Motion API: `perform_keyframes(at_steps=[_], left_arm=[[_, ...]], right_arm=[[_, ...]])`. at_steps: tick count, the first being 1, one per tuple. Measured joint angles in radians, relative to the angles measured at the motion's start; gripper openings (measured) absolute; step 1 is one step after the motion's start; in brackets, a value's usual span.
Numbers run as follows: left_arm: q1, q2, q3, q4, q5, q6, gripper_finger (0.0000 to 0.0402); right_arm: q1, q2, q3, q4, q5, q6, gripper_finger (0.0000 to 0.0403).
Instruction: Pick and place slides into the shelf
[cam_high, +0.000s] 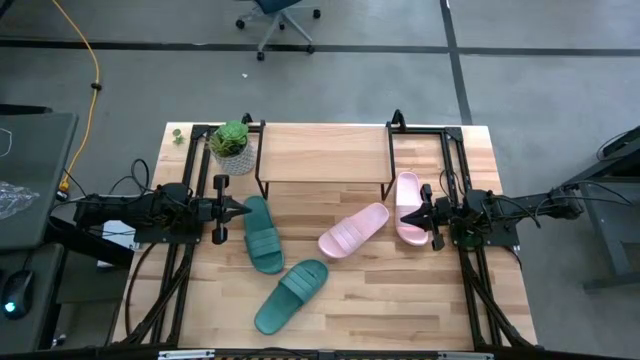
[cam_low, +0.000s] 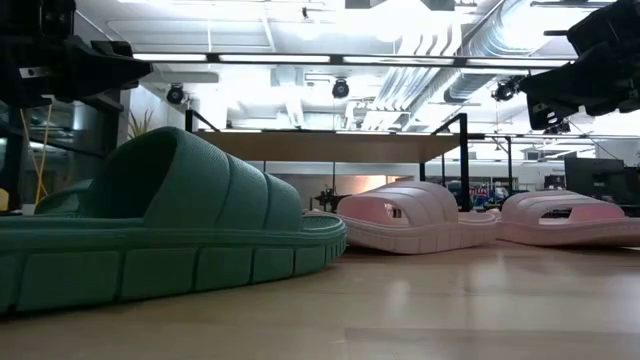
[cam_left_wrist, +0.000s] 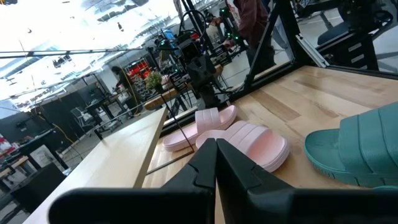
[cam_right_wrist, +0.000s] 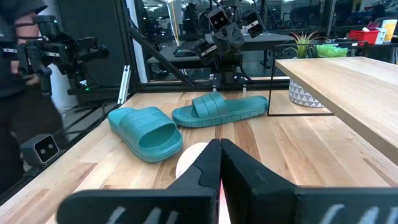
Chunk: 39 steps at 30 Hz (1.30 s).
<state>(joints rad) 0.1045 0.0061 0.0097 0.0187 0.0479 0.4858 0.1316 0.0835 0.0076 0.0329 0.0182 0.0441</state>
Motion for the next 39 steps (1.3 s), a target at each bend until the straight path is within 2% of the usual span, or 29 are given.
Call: perform_keyframes(at_steps=[19,29,35,39], left_arm=[[0.000,0.000,0.000,0.000,0.000,-0.002,0.0001],[0.000,0.000,0.000,0.001,0.009,-0.370,0.0001],[0.000,0.000,0.000,0.001,0.011,-0.484,0.0001],[0.000,0.000,0.000,0.017,0.011,-0.603,0.0001]], right_arm=[[0.000,0.000,0.000,0.000,0.000,0.000,0.0000],[0.000,0.000,0.000,0.000,0.000,0.004,0.0000],[0.000,0.000,0.000,0.000,0.000,0.009,0.0000],[0.000,0.000,0.000,0.001,0.000,0.129,0.0000]])
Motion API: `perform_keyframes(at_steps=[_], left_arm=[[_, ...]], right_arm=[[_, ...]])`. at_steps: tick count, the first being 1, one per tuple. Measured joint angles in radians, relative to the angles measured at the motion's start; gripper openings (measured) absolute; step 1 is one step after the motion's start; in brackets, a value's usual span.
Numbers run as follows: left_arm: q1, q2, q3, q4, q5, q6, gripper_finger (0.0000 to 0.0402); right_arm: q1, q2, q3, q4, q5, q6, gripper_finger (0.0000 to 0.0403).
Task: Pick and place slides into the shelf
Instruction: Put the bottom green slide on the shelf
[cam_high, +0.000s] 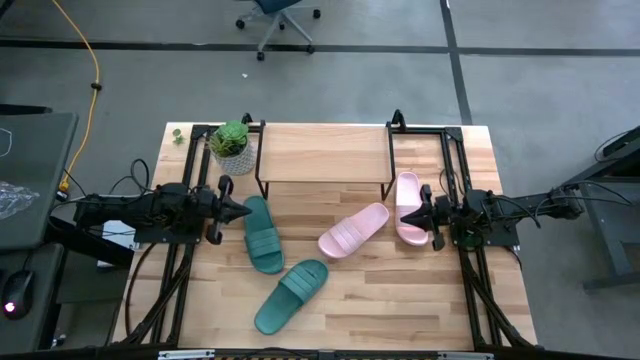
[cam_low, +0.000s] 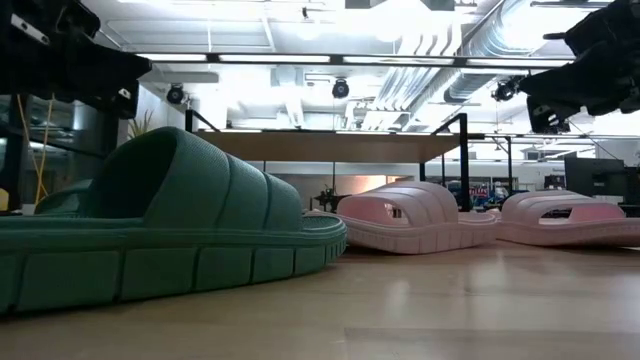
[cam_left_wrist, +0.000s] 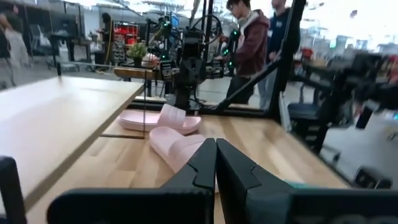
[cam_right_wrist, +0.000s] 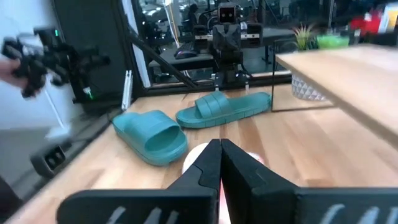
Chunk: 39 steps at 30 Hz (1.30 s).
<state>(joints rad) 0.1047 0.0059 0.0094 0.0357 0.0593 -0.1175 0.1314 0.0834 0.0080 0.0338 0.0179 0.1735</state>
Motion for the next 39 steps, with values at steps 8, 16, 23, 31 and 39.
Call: perform_keyframes(at_steps=[8,16,23,31,39], left_arm=[[0.000,0.000,0.000,0.027,0.000,-0.258,0.0001],[0.000,0.000,0.000,0.023,0.000,-0.333,0.0001],[0.000,0.000,0.000,0.022,-0.001,-0.332,0.0001],[0.000,0.000,0.000,0.021,-0.050,-0.302,0.0001],[0.000,0.000,0.000,0.055,-0.056,-0.316,0.0001]], right_arm=[[0.000,0.000,0.014,0.063,0.007,0.629,0.0000],[0.000,0.000,0.015,0.090,0.183,1.034,0.0000],[0.000,0.000,0.016,0.096,0.296,1.123,0.0000],[0.000,0.000,0.017,0.381,0.377,1.075,0.0000],[0.000,0.000,0.019,0.759,0.408,0.811,0.0000]])
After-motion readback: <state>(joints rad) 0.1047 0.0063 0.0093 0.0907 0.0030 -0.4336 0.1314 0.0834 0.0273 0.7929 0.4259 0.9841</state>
